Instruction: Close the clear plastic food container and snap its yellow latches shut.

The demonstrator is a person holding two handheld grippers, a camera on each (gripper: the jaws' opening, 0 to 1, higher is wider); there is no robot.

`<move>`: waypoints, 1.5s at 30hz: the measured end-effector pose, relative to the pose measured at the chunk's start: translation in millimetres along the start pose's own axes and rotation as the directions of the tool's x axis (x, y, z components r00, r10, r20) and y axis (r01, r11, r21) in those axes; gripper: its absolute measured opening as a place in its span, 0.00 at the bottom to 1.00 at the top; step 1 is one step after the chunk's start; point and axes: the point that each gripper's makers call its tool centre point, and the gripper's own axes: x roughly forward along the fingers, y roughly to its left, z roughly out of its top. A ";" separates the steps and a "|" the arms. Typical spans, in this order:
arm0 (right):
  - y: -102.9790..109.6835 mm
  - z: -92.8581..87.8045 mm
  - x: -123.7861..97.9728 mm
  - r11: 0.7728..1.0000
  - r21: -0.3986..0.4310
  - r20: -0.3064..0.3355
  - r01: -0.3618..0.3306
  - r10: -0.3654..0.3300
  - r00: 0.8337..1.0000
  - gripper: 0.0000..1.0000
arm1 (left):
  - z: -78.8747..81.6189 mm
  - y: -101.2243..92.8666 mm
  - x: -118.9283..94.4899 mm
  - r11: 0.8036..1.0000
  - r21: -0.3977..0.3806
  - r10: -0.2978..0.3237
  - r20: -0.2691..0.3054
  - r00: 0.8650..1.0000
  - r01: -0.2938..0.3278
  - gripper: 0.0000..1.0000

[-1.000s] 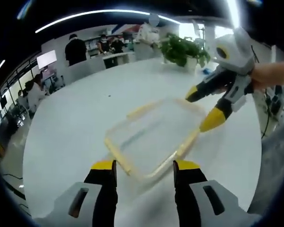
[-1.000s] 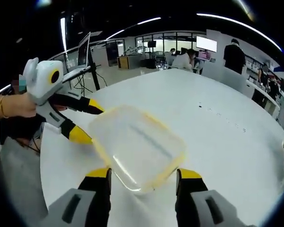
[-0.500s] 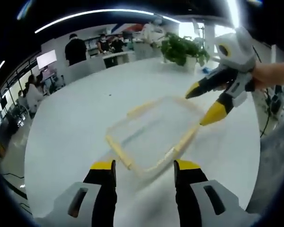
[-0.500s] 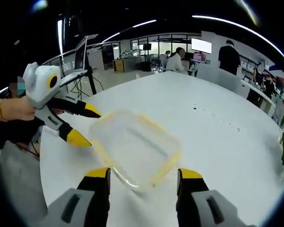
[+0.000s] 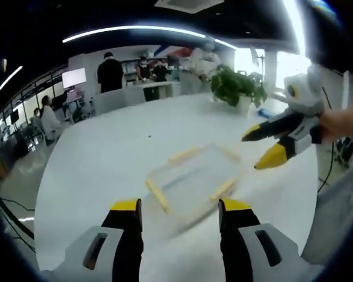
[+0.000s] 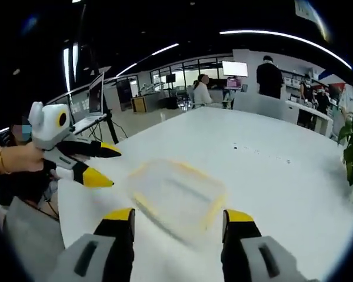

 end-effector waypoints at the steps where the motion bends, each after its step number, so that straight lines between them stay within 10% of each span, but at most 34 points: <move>1: 0.8 0.7 -2.1 1.000 0.001 0.004 0.003 -0.003 1.000 0.59 | 2.6 -0.3 -3.1 1.000 -0.005 0.003 0.014 1.000 -0.003 0.50; 17: 21.2 -0.7 -35.5 0.998 0.015 0.056 0.066 -0.067 0.996 0.59 | 21.2 -10.7 -58.1 0.994 -0.109 0.030 0.196 0.980 -0.008 0.56; 45: 61.8 -30.5 -85.1 0.989 0.112 0.121 0.097 -0.111 0.986 0.69 | -16.6 -18.2 -117.7 0.987 -0.158 0.040 0.208 0.977 -0.007 0.65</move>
